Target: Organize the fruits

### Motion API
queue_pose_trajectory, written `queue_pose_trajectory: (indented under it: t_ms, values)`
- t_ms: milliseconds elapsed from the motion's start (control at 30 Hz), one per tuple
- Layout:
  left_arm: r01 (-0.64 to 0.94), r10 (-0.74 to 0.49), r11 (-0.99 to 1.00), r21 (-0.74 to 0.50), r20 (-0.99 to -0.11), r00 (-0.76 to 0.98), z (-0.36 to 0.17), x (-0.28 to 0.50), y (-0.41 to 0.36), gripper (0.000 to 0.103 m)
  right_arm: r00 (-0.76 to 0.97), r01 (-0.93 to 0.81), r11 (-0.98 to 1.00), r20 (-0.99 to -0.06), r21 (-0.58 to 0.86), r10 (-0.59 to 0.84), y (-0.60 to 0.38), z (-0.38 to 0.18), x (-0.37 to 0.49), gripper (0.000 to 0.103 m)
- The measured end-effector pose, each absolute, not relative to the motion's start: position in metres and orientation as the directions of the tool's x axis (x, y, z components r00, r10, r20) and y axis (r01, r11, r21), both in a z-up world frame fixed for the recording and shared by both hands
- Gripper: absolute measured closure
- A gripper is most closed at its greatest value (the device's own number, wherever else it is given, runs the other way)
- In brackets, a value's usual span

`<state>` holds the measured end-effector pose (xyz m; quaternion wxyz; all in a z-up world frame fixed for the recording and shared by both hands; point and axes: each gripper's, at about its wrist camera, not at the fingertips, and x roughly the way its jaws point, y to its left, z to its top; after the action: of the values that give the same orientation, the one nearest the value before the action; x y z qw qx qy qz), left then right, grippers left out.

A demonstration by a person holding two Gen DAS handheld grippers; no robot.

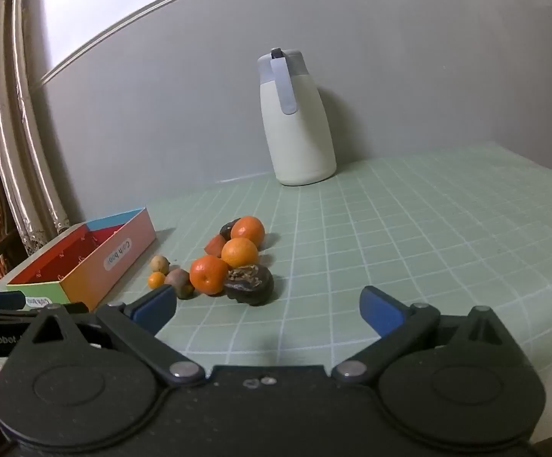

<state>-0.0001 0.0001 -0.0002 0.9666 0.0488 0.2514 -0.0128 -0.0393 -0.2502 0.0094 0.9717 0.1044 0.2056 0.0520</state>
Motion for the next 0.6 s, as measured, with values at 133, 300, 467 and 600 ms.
queue_pose_trajectory:
  t_ms: [133, 300, 467, 600]
  values:
    - [0.049, -0.002, 0.995, 0.083, -0.49, 0.872, -0.0008, -0.0013, 0.001, 0.0, 0.91, -0.059, 0.973, -0.389, 0.223, 0.144, -0.25, 0.0093, -0.0401, 0.0]
    - [0.049, -0.005, 0.996, 0.077, -0.493, 0.87, 0.0007, -0.0012, 0.0019, 0.0, 0.908, -0.055, 0.975, -0.395, 0.215, 0.139, -0.2491, 0.0093, -0.0395, 0.0]
    - [0.05, -0.005, 0.996, 0.08, -0.486, 0.874, -0.0041, 0.0027, -0.0015, 0.0, 0.907, -0.049, 0.977, -0.401, 0.207, 0.131, -0.2474, 0.0086, -0.038, 0.0]
    - [0.044, 0.0, 0.996, 0.079, -0.487, 0.873, -0.002, -0.0042, 0.0021, 0.0, 0.906, -0.048, 0.977, -0.404, 0.206, 0.13, -0.2475, 0.008, -0.0375, 0.0]
